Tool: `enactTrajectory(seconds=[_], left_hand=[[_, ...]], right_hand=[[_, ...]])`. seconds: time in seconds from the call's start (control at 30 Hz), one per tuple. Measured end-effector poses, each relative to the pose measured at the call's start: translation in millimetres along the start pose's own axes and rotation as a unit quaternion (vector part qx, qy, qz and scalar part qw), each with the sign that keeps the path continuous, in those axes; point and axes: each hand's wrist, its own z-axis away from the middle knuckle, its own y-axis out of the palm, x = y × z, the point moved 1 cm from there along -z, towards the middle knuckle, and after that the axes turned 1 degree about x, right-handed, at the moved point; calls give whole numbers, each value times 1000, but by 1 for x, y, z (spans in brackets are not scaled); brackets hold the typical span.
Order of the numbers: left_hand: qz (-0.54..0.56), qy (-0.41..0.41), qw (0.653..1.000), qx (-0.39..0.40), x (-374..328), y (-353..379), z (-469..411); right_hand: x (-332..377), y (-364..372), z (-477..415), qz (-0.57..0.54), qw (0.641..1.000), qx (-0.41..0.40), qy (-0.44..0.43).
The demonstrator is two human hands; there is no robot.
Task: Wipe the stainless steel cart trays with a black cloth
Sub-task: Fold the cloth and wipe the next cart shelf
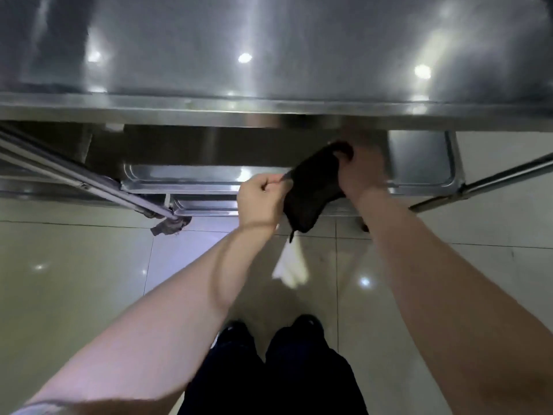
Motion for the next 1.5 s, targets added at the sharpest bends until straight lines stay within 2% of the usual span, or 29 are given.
enactTrajectory(seconds=[0.03,0.1,0.17,0.23,0.3,0.33,0.37,0.43,0.53,0.7,0.8,0.83,0.93,1.03,1.1,1.17,1.23,1.37,1.43,1.5], left_hand=[[12,-13,1000,-3,15,11,-25],[-131,16,991,-26,43,23,-71],[-297,98,944,-107,64,16,-108],[-355,203,901,-146,74,2,-139],[-412,294,855,-113,80,-6,-174],[-468,314,822,-78,81,-7,-191],[-519,317,792,-45,81,-7,-208],[-576,292,763,6,82,-6,-235],[-590,276,758,32,86,-12,-249],[-589,277,759,30,91,-14,-252],[-591,288,753,20,96,-12,-257],[-589,289,755,18,97,-12,-260],[-589,283,757,17,97,-13,-260],[-582,278,764,19,96,-16,-255],[-575,281,769,19,96,-18,-253],[-570,282,772,19,96,-18,-255],[-570,290,768,19,97,-17,-258],[-576,302,760,15,98,-12,-263],[-580,299,758,14,97,-9,-262],[-582,296,757,15,96,-7,-260]], right_hand=[[-3,20,-26,54,999,2,4],[-3,56,-62,118,993,-28,2],[0,92,-77,129,990,-51,-11],[-5,130,-79,145,989,19,19],[-17,167,-70,192,971,125,73],[-23,181,-67,217,963,143,74],[-30,191,-66,237,961,135,56],[-45,195,-69,253,963,88,-6],[-88,162,-85,258,961,84,-51],[-194,67,-118,253,958,74,111],[-193,71,-126,255,952,47,160],[-175,87,-128,258,955,38,140],[-88,156,-122,260,964,58,-2],[-23,208,-98,277,948,110,-113],[-22,207,-101,277,942,125,-142],[-50,183,-120,278,943,104,-150],[-97,146,-144,282,952,69,-99],[-196,71,-156,262,961,24,88],[-207,64,-150,262,954,22,145],[-181,82,-146,251,958,8,138]])
